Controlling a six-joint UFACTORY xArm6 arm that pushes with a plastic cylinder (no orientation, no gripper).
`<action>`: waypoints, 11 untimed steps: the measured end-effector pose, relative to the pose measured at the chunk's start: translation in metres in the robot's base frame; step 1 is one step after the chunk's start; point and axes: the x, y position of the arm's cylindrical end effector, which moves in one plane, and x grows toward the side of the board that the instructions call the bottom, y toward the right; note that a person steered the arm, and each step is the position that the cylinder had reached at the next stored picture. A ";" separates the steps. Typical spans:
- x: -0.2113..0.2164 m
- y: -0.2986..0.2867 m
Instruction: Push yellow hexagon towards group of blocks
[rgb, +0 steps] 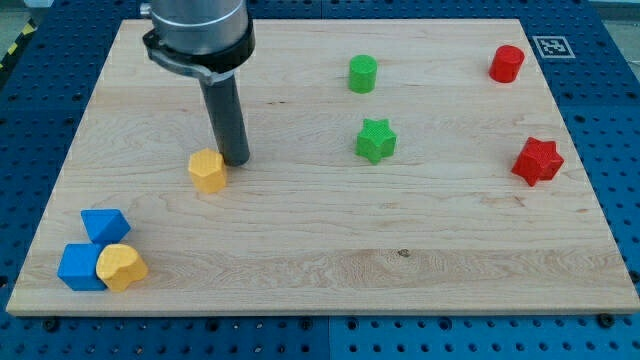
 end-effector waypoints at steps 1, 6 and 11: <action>0.011 0.000; 0.016 -0.039; 0.065 -0.022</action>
